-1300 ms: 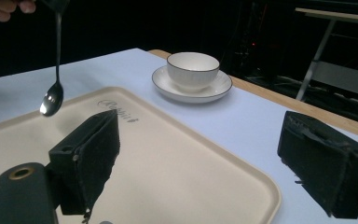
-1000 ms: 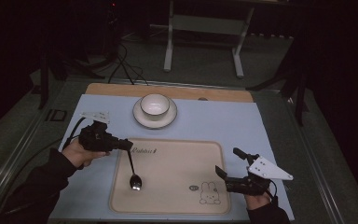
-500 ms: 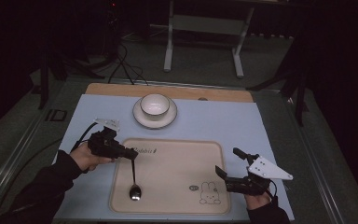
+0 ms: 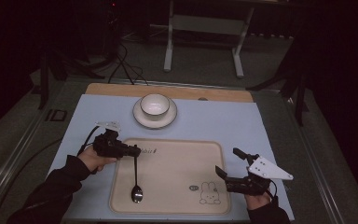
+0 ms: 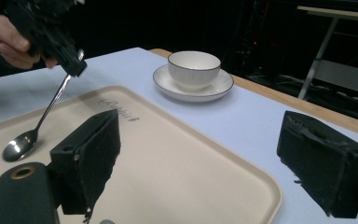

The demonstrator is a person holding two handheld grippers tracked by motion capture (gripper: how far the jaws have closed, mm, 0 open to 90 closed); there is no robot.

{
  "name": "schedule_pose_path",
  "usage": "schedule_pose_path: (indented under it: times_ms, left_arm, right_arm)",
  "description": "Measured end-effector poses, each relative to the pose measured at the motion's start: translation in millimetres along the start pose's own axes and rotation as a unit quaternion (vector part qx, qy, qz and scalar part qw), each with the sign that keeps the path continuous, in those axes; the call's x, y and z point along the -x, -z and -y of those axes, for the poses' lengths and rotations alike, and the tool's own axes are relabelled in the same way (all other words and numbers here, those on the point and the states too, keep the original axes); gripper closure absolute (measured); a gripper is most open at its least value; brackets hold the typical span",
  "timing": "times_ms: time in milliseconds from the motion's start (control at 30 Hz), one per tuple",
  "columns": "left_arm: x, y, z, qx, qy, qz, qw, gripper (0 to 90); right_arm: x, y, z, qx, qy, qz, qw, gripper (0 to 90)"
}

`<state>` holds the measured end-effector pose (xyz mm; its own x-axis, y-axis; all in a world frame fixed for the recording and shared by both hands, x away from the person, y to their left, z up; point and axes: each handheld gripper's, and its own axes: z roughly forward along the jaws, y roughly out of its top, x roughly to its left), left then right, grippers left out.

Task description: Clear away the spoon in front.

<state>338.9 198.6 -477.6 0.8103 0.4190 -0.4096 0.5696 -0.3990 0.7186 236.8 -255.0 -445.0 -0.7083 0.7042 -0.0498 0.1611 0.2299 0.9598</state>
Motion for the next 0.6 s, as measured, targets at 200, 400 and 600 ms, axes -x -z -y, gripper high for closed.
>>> schedule_pose_path:
  times_ms: [200,400,600]
  left_arm:
    - [-7.9,-10.2,12.1,0.016,0.022,-0.003,0.9996,80.6]
    - [-15.2,-15.1,21.4,0.034,0.037,-0.018,0.9986,78.9]
    - [-21.1,-21.0,26.5,0.041,0.043,-0.032,0.9977,75.3]
  right_arm:
    - [-0.4,-0.5,0.1,-0.002,0.0,-0.001,1.0,13.0]
    - [-0.4,-0.9,0.2,-0.002,0.0,-0.002,1.0,13.0]
    - [-0.6,-1.8,0.4,-0.004,0.001,-0.005,1.0,13.0]
